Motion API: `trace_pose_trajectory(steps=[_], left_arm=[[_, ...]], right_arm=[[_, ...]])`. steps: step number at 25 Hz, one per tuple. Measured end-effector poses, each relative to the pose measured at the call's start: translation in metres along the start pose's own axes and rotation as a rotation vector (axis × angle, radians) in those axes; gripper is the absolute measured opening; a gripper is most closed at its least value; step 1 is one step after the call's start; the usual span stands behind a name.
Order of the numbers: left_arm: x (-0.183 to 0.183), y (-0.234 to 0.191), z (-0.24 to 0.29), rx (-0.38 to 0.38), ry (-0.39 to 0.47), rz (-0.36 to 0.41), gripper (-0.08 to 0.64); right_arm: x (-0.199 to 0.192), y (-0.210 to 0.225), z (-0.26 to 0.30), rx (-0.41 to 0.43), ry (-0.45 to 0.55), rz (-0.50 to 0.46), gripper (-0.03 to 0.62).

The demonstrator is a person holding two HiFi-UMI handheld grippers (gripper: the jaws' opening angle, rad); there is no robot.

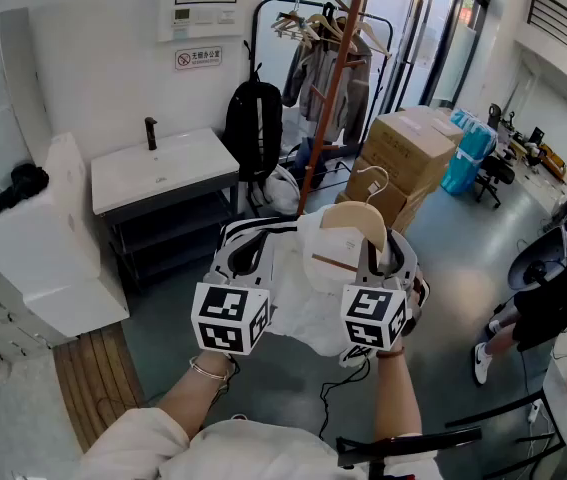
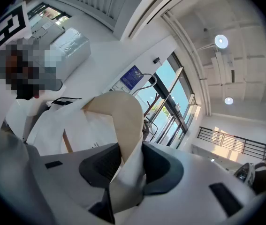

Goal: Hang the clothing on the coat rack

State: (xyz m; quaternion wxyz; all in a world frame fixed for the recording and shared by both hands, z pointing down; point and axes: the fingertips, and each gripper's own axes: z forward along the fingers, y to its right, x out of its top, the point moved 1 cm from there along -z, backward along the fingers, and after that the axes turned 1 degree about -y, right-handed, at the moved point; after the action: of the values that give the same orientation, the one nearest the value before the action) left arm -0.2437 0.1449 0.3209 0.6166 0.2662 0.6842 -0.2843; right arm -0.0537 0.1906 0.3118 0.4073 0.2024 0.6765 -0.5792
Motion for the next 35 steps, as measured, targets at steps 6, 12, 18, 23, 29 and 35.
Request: trace_pose_trajectory(steps=[6,12,18,23,29,35], left_arm=[[-0.006,0.001,-0.006,-0.005,-0.008,-0.008,0.008],[-0.007,-0.010,-0.009,-0.006,0.000,-0.012,0.008],[-0.007,-0.025,-0.007,-0.028,-0.002,-0.009,0.008],[-0.015,-0.044,-0.001,-0.035,-0.006,-0.039,0.008],[-0.032,-0.047,0.015,-0.067,-0.034,-0.068,0.009],[-0.043,-0.054,0.044,-0.074,-0.054,-0.065,0.008]], right_arm=[[-0.002,0.002,-0.003,-0.005,-0.002,-0.002,0.153],[0.001,0.003,0.001,-0.015,-0.003,0.020,0.158],[0.006,0.001,0.009,-0.039,-0.016,-0.008,0.158],[0.007,-0.002,0.016,-0.056,-0.031,-0.028,0.156],[0.003,0.002,0.027,-0.082,-0.041,-0.036,0.158],[-0.006,0.013,0.055,-0.100,-0.036,-0.034,0.158]])
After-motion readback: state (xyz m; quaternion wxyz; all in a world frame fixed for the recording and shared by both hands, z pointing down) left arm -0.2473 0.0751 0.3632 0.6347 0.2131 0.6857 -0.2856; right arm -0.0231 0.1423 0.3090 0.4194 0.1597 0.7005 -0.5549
